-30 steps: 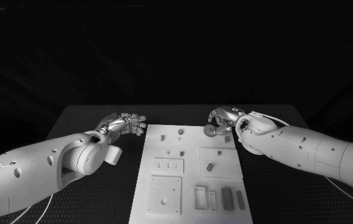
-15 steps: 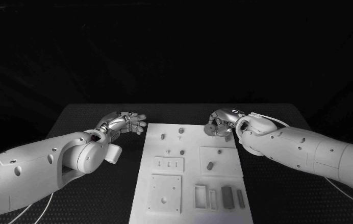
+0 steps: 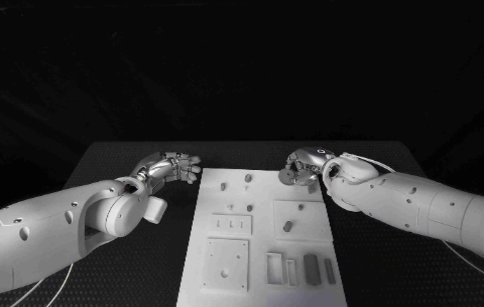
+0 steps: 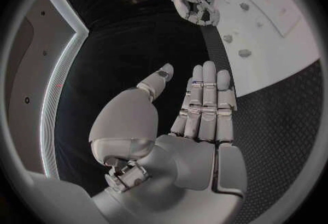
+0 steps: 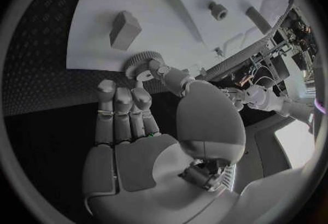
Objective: Assemble the parts on the task board
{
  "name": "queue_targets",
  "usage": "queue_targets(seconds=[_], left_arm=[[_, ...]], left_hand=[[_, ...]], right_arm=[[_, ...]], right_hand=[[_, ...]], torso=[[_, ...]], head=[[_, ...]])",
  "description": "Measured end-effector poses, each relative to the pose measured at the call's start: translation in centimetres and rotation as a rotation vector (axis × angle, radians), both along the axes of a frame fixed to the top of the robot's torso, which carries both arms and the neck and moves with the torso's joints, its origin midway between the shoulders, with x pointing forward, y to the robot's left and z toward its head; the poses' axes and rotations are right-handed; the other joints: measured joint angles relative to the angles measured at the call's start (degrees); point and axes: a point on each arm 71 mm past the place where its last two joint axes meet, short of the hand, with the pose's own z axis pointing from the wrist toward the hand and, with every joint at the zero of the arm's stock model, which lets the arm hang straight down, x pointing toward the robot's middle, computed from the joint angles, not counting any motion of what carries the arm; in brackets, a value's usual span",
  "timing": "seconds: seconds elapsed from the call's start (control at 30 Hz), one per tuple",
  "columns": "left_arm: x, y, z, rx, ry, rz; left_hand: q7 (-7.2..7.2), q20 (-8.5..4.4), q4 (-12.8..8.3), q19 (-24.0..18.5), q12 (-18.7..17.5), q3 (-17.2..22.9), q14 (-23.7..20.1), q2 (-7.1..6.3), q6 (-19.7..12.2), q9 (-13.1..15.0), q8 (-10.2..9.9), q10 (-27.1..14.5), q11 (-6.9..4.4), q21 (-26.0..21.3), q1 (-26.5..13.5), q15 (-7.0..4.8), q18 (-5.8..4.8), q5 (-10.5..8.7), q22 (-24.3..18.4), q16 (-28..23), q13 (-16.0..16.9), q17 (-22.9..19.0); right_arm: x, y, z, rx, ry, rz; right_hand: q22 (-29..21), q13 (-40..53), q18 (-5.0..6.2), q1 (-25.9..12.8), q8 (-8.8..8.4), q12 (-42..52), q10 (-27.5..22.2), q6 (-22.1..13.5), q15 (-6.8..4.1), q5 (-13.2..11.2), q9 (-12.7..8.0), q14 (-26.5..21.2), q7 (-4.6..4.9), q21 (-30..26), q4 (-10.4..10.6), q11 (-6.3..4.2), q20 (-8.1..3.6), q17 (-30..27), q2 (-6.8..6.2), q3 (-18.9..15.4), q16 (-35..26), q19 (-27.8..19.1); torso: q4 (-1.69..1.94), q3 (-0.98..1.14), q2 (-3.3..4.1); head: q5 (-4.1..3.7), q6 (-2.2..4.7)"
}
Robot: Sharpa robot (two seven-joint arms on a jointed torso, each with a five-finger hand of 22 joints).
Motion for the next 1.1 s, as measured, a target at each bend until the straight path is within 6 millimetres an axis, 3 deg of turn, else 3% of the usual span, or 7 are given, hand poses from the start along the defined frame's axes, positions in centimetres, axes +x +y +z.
queue_targets(seconds=[0.13,0.5,0.77,1.1], left_arm=[[0.0,0.0,0.0,0.0,0.0,0.0],[0.0,0.0,-0.01,0.0,0.001,0.0],[0.0,0.01,-0.01,0.001,0.001,-0.001],[0.0,0.07,0.0,0.001,0.001,0.0]], left_hand=[[0.0,0.0,0.0,0.0,0.0,0.0,0.0,0.0,0.0,0.0,0.0,0.0,0.0,0.0,0.0,0.0,-0.01,0.0,0.0,0.0,0.0,0.01],[0.0,0.0,-0.15,0.0,0.0,0.15,0.01,0.0,0.0,0.01,0.0,0.0,0.0,0.0,0.0,-0.01,-0.04,0.0,-0.01,0.0,0.0,0.04],[0.0,0.0,-0.15,0.0,0.0,0.15,0.01,0.0,0.0,0.01,0.0,0.0,0.0,0.0,0.0,-0.01,-0.07,0.0,-0.01,0.0,0.0,0.04],[0.0,0.0,-0.15,0.0,0.0,0.15,0.01,0.0,0.0,0.01,0.0,0.0,0.0,0.0,0.0,-0.01,-0.13,0.0,-0.02,0.0,0.0,0.09]], right_arm=[[0.05,0.11,-0.04,-0.001,0.001,0.0],[0.13,0.17,-0.08,-0.007,-0.002,0.0],[0.21,0.22,-0.08,-0.016,0.005,0.003],[0.34,0.28,-0.11,-0.02,0.01,0.005]], right_hand=[[0.0,-0.14,0.0,-1.29,0.17,0.01,0.0,0.0,-0.11,0.0,0.01,-0.07,0.0,0.0,0.89,0.0,0.01,-0.19,-1.3,-0.7,0.01,-0.01],[0.0,-0.29,0.0,-2.7,0.17,0.01,-0.01,0.0,-0.1,0.0,0.09,-0.07,0.0,0.01,1.76,-0.01,0.1,-0.39,-2.71,-1.57,0.23,-0.09],[-0.01,-0.53,-0.11,-3.15,0.18,0.01,-0.01,0.0,-0.39,0.0,0.2,-0.4,0.0,0.01,2.14,-0.01,-0.19,-0.74,-3.17,-2.45,0.24,-0.43],[-0.01,-0.68,-0.13,-3.68,0.32,0.0,-0.02,0.0,-0.37,0.0,0.16,-0.43,0.0,0.0,2.07,-0.02,-0.11,-0.98,-2.63,-2.84,0.24,-0.52]], torso=[[0.01,0.0,0.01],[0.0,0.0,0.01],[0.0,0.0,-0.03],[-0.01,0.03,-0.04]], head=[[-0.01,-0.07],[0.07,-0.4],[0.07,-0.59],[0.07,-0.67]])
